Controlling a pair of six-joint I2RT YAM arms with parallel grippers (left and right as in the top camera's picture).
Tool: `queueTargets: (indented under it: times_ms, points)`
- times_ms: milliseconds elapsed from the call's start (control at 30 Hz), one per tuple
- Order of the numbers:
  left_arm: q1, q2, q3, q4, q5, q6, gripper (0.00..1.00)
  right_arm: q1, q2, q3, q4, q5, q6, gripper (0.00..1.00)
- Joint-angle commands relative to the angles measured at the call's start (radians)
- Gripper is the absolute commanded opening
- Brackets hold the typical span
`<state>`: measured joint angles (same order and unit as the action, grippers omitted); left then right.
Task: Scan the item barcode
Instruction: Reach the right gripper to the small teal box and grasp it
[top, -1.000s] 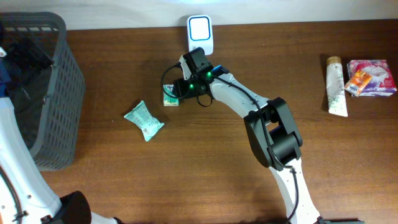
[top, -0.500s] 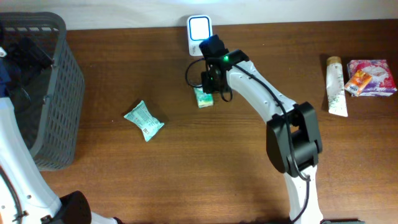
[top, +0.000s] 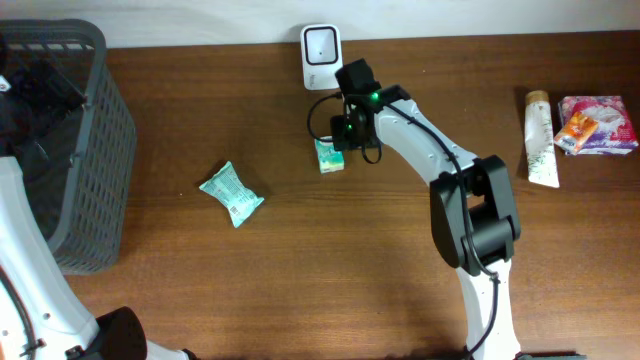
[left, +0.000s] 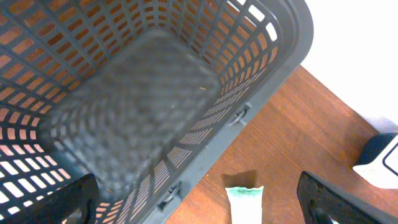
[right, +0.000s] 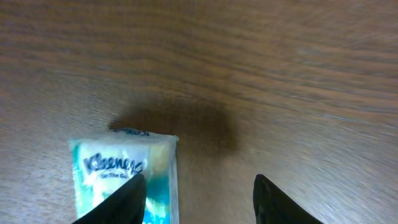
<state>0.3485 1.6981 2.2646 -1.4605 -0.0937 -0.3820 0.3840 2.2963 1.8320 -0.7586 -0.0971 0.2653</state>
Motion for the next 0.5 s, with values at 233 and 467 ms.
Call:
queueTargets:
  times_ms: [233,467]
  points:
    - [0.003,0.000,0.007,0.001,-0.008,0.016,0.99,-0.004,-0.014,-0.062,0.021,-0.095,-0.029,0.47]
    - [0.003,0.000,0.007,0.001,-0.008,0.016,0.99,-0.014,-0.075,0.015,-0.102,-0.163,-0.029,0.61]
